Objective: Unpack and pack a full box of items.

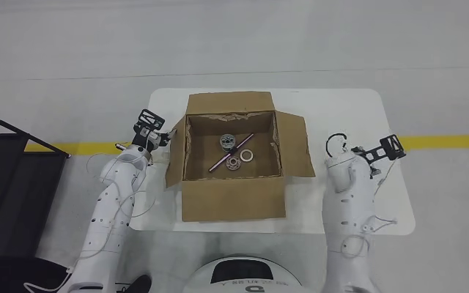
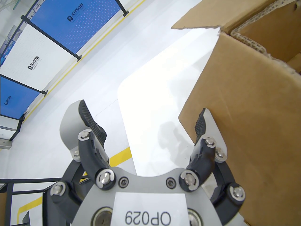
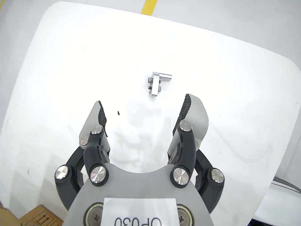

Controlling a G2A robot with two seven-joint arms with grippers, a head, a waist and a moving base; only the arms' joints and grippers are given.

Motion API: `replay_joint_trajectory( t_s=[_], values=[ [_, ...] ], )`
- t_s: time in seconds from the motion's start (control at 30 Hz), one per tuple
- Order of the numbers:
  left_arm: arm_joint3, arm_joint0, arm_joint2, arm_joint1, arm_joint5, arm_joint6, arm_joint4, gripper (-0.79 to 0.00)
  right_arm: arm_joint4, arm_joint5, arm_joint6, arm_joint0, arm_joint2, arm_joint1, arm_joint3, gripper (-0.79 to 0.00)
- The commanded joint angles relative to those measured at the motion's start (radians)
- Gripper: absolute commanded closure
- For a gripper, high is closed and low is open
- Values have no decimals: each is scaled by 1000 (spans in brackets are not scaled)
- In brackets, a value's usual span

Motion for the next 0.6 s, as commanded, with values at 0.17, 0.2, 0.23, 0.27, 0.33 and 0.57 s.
replay_joint_trajectory(
  t_s=[0.17, 0.2, 0.23, 0.27, 0.33, 0.57],
  values=[
    [0, 0, 0, 0, 0, 0, 0, -785, -133, 0, 110, 130, 79, -14, 173, -425],
    [0, 0, 0, 0, 0, 0, 0, -785, -150, 0, 113, 146, 96, -15, 197, -409],
    [0, 0, 0, 0, 0, 0, 0, -785, -167, 0, 112, 162, 112, -15, 219, -388],
    [0, 0, 0, 0, 0, 0, 0, -785, -184, 0, 107, 176, 128, -16, 240, -388],
    [0, 0, 0, 0, 0, 0, 0, -785, -205, 0, 96, 203, 161, -19, 275, -379],
    [0, 0, 0, 0, 0, 0, 0, -785, -242, 0, 49, 281, 240, -31, 404, -351]
  ],
)
